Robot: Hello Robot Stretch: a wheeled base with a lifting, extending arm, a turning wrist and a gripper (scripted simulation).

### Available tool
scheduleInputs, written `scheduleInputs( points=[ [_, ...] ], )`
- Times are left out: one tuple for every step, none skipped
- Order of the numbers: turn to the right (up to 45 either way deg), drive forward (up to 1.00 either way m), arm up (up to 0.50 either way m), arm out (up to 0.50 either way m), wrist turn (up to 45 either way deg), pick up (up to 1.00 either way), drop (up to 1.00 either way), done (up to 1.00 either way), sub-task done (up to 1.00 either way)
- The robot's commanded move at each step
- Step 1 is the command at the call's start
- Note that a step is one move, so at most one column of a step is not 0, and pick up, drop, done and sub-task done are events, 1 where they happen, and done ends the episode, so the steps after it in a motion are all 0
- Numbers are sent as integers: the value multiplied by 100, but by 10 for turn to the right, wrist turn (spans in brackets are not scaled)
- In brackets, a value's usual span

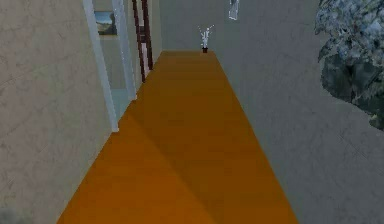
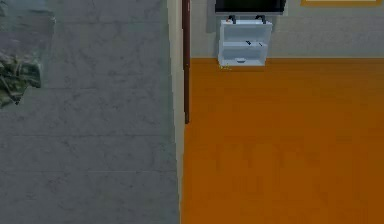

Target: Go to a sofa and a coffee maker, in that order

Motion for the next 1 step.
scheduleInputs(
  points=[
    [0,5,0,0,0,0,0,0,0]
  ],
)
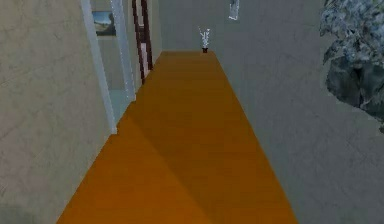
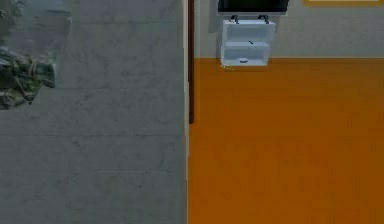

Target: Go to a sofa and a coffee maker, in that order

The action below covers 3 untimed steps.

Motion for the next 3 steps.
scheduleInputs(
  points=[
    [0,20,0,0,0,0,0,0,0],
    [-120,0,0,0,0,0,0,0,0],
    [0,100,0,0,0,0,0,0,0]
  ],
)
